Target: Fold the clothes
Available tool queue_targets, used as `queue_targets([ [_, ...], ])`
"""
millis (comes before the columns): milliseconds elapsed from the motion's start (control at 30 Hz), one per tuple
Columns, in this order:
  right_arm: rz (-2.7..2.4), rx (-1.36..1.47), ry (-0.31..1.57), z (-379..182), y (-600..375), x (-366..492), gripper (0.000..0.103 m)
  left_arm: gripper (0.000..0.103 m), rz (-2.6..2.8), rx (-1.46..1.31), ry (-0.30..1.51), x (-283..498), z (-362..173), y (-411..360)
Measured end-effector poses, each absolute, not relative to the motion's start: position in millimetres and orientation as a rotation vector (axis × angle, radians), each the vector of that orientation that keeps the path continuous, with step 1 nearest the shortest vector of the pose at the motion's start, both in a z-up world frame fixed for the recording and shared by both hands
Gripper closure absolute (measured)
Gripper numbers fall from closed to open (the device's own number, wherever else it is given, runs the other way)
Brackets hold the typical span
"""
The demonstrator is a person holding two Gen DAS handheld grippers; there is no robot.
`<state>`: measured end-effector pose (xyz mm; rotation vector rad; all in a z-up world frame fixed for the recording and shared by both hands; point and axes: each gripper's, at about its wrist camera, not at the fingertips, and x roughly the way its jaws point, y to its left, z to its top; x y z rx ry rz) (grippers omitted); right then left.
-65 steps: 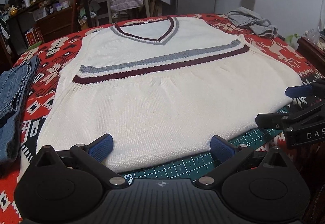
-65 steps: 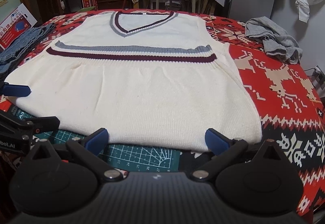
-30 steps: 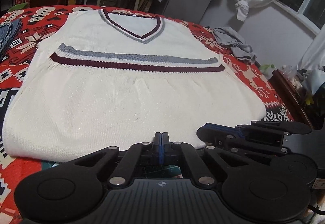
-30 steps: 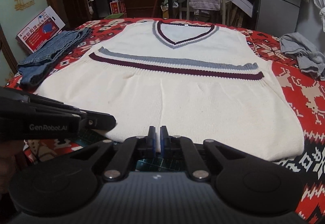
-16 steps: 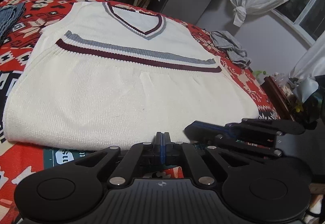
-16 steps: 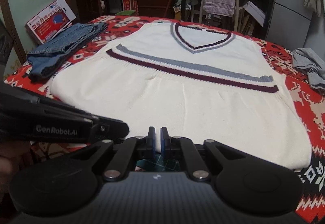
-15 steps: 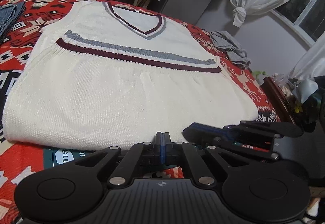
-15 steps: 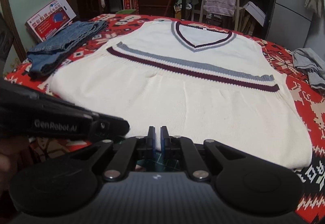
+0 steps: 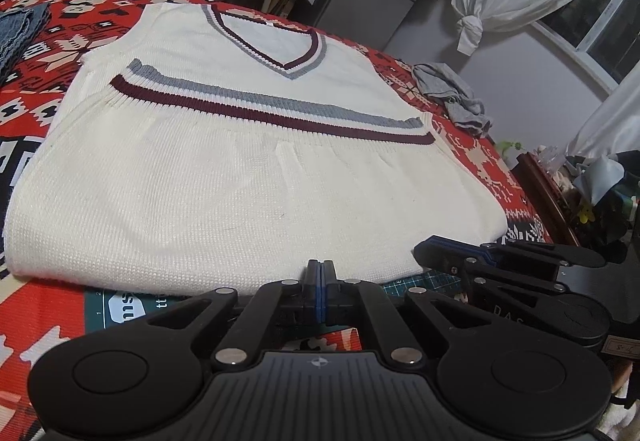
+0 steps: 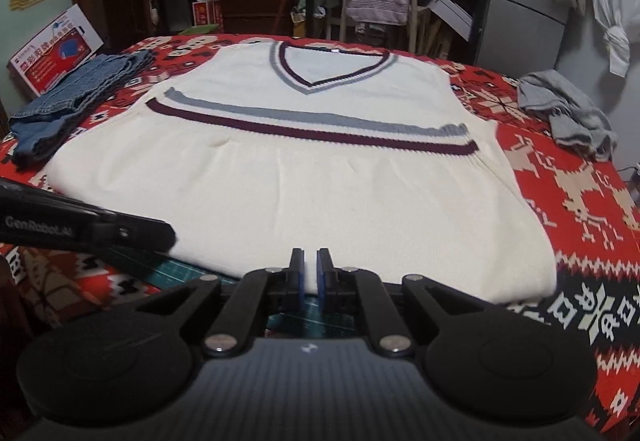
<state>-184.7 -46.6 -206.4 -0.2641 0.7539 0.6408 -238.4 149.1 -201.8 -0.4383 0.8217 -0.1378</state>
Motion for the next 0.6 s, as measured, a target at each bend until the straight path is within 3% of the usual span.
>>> queue_targets([
  [600,0.369,-0.107,0.809,-206.6,-135.1,-137.9,0.097,0.100,-0.150,-0.449,0.820,-238.9,-202.5,150.8],
])
